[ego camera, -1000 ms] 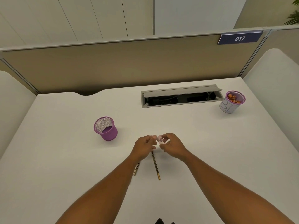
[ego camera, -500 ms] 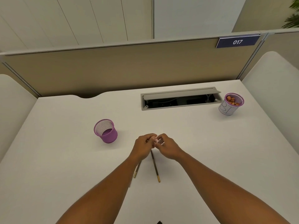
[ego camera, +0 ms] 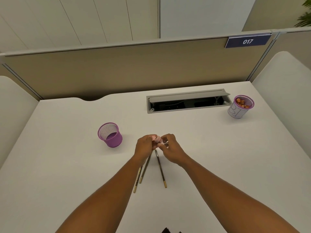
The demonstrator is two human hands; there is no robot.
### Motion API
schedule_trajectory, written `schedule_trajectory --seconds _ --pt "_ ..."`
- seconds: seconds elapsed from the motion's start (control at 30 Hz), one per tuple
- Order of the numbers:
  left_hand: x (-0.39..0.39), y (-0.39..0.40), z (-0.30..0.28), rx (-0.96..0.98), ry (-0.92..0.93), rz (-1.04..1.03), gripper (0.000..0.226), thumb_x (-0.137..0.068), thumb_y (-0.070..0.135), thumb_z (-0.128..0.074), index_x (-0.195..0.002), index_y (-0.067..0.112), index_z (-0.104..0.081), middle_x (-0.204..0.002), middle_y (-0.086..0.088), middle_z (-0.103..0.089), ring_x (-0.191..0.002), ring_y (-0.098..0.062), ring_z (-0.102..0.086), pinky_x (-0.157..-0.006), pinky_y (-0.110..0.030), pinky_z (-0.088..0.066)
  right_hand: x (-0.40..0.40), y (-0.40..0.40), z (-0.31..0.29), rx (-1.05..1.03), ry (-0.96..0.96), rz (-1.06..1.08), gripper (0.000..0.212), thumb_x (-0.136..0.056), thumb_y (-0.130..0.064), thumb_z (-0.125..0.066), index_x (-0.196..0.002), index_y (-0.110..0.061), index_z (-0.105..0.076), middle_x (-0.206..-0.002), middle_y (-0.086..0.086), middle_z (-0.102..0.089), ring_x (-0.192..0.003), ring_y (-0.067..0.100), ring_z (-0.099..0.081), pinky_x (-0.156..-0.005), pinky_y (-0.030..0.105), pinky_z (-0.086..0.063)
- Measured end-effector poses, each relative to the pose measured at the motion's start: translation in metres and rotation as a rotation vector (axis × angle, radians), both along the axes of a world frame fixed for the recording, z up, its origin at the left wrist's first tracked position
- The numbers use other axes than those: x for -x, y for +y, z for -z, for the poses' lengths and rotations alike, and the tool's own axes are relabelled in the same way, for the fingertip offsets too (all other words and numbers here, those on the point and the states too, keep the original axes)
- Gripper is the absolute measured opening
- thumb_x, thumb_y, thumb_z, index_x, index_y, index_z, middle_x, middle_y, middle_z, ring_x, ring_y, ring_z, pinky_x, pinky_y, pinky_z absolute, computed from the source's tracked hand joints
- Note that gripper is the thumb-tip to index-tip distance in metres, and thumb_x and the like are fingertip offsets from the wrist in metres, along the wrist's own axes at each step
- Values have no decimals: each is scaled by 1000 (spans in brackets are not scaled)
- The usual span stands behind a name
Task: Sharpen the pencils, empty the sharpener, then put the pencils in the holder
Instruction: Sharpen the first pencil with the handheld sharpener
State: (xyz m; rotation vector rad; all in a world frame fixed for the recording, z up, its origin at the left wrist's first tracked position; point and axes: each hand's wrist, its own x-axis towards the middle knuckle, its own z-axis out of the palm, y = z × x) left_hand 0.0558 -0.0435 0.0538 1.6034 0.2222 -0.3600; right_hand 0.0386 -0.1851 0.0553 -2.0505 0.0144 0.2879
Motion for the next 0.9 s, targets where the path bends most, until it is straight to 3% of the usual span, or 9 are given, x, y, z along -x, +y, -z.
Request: schedule_trajectory --seconds 0.13,0.23,0.4,0.5,0.6,0.77,0.9 --pt "2 9 -1 135 246 -3 48 -102 55 -38 -104 20 -71 -98 0 -75 -90 -19 -66 -84 -32 -53 -2 7 -8 -108 38 62 19 -92 -25 -59 -109 -18 -53 -113 2 -52 -96 12 -53 -72 12 -39" --pt "5 11 1 101 236 93 56 -91 72 -43 -116 29 -69 -115 3 -72 -107 -18 -65 -96 -39 -52 -3 13 -12 -172 58 121 18 -87 -37 -65 -98 -24 -60 -99 -7 -63 -89 9 -58 -73 19 -45" --pt "7 16 1 147 165 191 37 -101 52 -44 -123 32 -66 -121 12 -71 -117 -11 -62 -92 -32 -50 -4 17 -5 -151 48 144 21 -84 -40 -68 -96 -25 -62 -93 -14 -66 -75 0 -57 -70 20 -45" --pt "5 18 2 139 179 97 35 -102 47 -45 -122 26 -66 -120 4 -71 -110 -12 -66 -84 -28 -54 -2 16 5 -63 51 152 31 -78 -39 -75 -100 -22 -60 -96 -11 -64 -79 4 -58 -67 17 -43" --pt "5 21 11 33 191 -19 32 -102 40 -50 -125 21 -61 -116 0 -69 -104 -15 -67 -81 -27 -57 3 9 18 152 110 107 40 -72 -39 -79 -98 -17 -57 -92 -5 -62 -82 11 -59 -68 21 -45" --pt "12 30 24 -19 178 -75 12 -98 36 -59 -96 25 -64 -90 -5 -62 -73 -15 -54 -72 -33 -50 18 1 37 437 280 -40 35 -71 -40 -77 -89 -20 -55 -91 -2 -59 -81 17 -58 -65 27 -44" --pt "18 36 28 -12 201 -36 17 -99 30 -59 -94 15 -64 -86 -13 -46 -73 -21 -41 -70 -36 -43 23 4 44 530 327 -85 35 -70 -40 -74 -93 -18 -58 -95 -1 -59 -84 19 -59 -64 26 -45"
